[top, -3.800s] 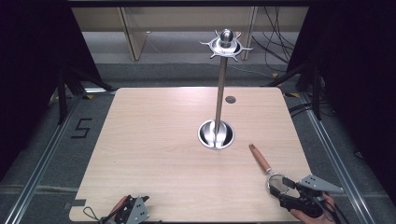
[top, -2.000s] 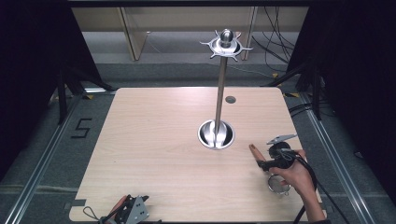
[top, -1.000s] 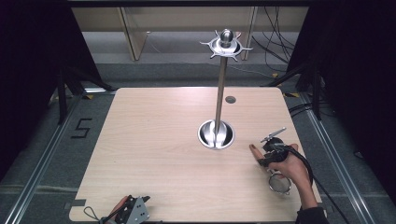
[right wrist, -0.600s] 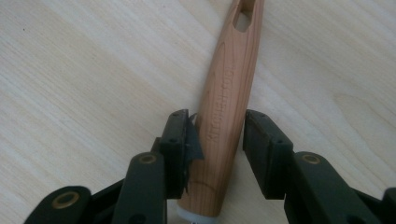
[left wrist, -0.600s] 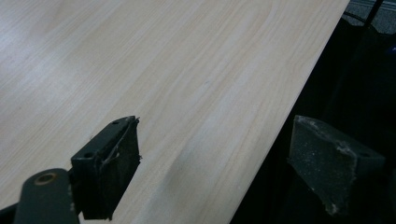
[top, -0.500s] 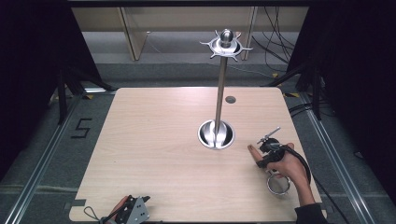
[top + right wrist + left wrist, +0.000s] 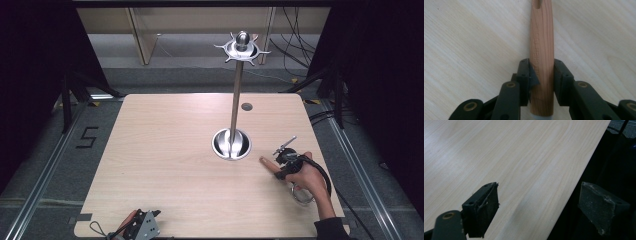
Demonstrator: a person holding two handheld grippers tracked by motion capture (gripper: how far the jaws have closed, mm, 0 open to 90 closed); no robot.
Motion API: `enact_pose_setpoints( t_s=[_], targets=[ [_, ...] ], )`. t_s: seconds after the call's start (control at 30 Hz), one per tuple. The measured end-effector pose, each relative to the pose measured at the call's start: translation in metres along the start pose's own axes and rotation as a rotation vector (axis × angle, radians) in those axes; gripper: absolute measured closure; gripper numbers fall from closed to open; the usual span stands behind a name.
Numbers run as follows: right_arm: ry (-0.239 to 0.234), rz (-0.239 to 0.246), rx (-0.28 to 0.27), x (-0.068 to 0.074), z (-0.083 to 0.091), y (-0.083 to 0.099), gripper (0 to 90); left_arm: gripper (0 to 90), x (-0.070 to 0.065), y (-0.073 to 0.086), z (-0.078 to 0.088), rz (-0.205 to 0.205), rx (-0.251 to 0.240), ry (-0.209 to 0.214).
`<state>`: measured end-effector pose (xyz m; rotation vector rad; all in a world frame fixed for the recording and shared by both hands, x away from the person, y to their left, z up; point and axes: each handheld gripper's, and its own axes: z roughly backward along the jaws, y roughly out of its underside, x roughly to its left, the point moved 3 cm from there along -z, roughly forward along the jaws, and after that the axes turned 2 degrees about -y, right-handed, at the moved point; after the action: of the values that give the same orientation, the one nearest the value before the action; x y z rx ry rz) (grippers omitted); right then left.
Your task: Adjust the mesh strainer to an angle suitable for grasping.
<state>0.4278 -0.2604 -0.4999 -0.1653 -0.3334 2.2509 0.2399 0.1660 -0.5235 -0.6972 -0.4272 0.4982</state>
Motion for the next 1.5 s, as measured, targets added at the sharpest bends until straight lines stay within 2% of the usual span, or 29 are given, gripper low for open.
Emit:
enact_pose_setpoints(
  t_s=[0.03,0.1,0.13,0.23,0.27,0.3,0.33,0.43,0.47,0.5,0.53,0.6,0.7,0.73,0.77,0.8,0.83,0.87,0.93,1.0,1.03,1.07,1.1,1.2,1.23,1.27,1.4,1.5],
  targets=[
    [-0.010,-0.021,0.002,0.002,0.002,0.000,70.7,15.6,0.000,0.000,0.000,-0.002,0.000,-0.002],
    [-0.001,-0.008,-0.019,0.001,0.005,-0.001,70.7,15.6,0.000,0.000,0.000,-0.001,0.000,-0.007],
    [0.007,0.015,-0.040,-0.001,0.007,-0.002,70.8,15.6,0.000,0.000,0.000,0.007,-0.008,0.001],
    [-0.005,-0.008,-0.071,0.002,0.013,-0.003,70.9,15.6,0.000,0.000,0.000,0.003,-0.005,-0.009],
    [-0.009,-0.014,-0.085,0.002,0.015,-0.003,70.9,15.6,0.000,0.000,0.000,0.002,-0.003,0.002],
    [-0.006,0.000,-0.110,0.001,0.017,-0.003,70.9,15.6,-0.001,0.000,0.000,0.008,-0.005,0.011],
    [-0.020,-0.014,-0.117,0.001,0.020,-0.003,70.9,15.6,-0.001,0.000,0.000,0.013,-0.009,0.015],
    [-0.019,-0.001,-0.173,-0.001,0.026,-0.002,71.0,15.6,0.000,0.000,0.001,-0.002,-0.008,-0.005],
    [-0.024,-0.016,-0.184,-0.001,0.029,-0.002,71.0,15.6,0.000,0.000,0.001,0.001,-0.012,0.001],
    [-0.020,-0.008,-0.221,-0.002,0.030,-0.002,71.1,15.6,0.000,0.000,0.001,-0.001,-0.009,0.000],
    [-0.034,-0.006,-0.204,-0.003,0.035,0.000,71.1,15.6,0.000,-0.001,0.001,-0.002,-0.010,0.000],
    [-0.054,-0.017,-0.229,-0.004,0.040,0.002,71.1,15.5,0.000,-0.001,0.001,-0.002,-0.010,0.001],
    [-0.064,-0.028,-0.283,-0.008,0.047,0.004,71.1,15.6,0.000,-0.001,0.001,-0.002,-0.007,-0.005],
    [-0.062,-0.016,-0.296,-0.011,0.050,0.005,71.2,15.6,0.000,-0.001,0.001,-0.003,-0.010,0.001],
    [-0.074,-0.052,-0.307,-0.009,0.053,0.006,71.2,15.6,0.000,-0.001,0.001,0.000,-0.008,-0.001],
    [-0.069,-0.027,-0.327,-0.013,0.055,0.007,71.1,15.6,0.000,-0.001,0.001,0.000,-0.009,-0.002],
    [-0.070,-0.054,-0.381,-0.013,0.055,0.006,71.2,15.6,0.000,-0.001,0.001,-0.001,-0.009,-0.002],
    [-0.074,-0.037,-0.368,-0.014,0.059,0.008,71.2,15.6,0.000,-0.001,0.001,-0.003,-0.009,0.000],
    [-0.079,-0.055,-0.408,-0.016,0.063,0.009,71.1,15.6,0.000,-0.001,0.001,0.000,-0.009,-0.001],
    [-0.076,-0.029,-0.456,-0.019,0.066,0.008,71.2,15.6,0.000,-0.001,0.001,0.000,-0.011,-0.002],
    [-0.096,-0.053,-0.455,-0.018,0.070,0.009,71.2,15.6,0.000,-0.001,0.001,0.001,-0.011,-0.001],
    [-0.097,-0.063,-0.484,-0.017,0.070,0.008,71.2,15.6,0.000,-0.001,0.001,0.004,-0.013,-0.001],
    [-0.107,-0.077,-0.461,-0.017,0.074,0.009,71.2,15.6,0.000,-0.001,0.001,0.006,-0.013,-0.002],
    [-0.103,-0.092,-0.506,-0.015,0.075,0.007,71.2,15.5,0.000,-0.001,0.001,0.007,-0.014,0.000],
    [-0.103,-0.070,-0.478,-0.017,0.078,0.008,71.2,15.6,0.000,-0.001,0.001,0.007,-0.014,-0.002],
    [-0.106,-0.050,-0.498,-0.017,0.078,0.007,71.2,15.6,0.000,-0.001,0.001,0.006,-0.014,-0.002],
    [-0.109,-0.067,-0.524,-0.013,0.082,0.004,71.2,15.6,0.000,-0.001,0.001,0.008,-0.013,-0.003],
    [-0.112,-0.046,-0.540,-0.012,0.085,0.002,71.2,15.5,0.000,0.000,0.000,0.014,-0.014,0.009]
  ],
)
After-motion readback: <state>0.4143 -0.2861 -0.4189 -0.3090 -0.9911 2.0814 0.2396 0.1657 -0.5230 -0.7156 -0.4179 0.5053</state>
